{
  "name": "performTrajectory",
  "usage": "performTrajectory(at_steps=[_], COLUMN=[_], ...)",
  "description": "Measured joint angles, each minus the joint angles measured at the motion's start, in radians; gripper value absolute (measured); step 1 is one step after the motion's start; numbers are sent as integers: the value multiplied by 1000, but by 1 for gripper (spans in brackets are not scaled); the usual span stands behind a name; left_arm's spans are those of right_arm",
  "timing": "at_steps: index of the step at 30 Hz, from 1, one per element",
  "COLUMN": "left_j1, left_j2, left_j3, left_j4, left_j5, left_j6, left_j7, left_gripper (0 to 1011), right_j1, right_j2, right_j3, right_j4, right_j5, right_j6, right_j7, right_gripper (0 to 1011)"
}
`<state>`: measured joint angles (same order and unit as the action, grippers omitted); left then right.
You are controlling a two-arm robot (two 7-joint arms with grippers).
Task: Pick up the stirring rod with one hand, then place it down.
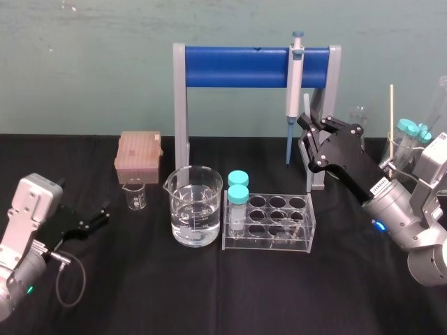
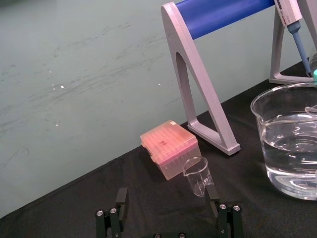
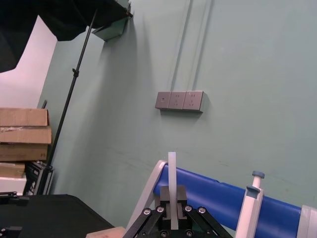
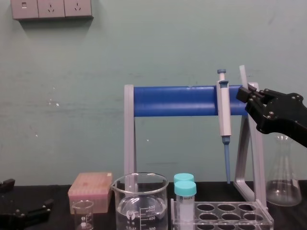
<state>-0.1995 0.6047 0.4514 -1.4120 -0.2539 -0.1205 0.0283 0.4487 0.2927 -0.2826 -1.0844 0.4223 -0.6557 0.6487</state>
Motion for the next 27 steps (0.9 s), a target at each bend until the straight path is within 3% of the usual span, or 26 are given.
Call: performTrajectory(at_steps=[9,17,27], left_j1=[0,0,0], left_j2=[0,0,0], left_j3=[0,0,0], left_j4=[0,0,0], left_j5=[0,0,0], left_j6=[0,0,0], left_j7=[0,0,0], left_gripper=[1000,1000,1000], right_j1=[0,-11,-6], right_j2=[0,6,7], right_j3=[2,5,-5], right_j4=[0,-5,25], right_j5=[2,46,54], right_j6=[5,82,102], right_j7=[5,64,94], right_gripper=[68,68,68])
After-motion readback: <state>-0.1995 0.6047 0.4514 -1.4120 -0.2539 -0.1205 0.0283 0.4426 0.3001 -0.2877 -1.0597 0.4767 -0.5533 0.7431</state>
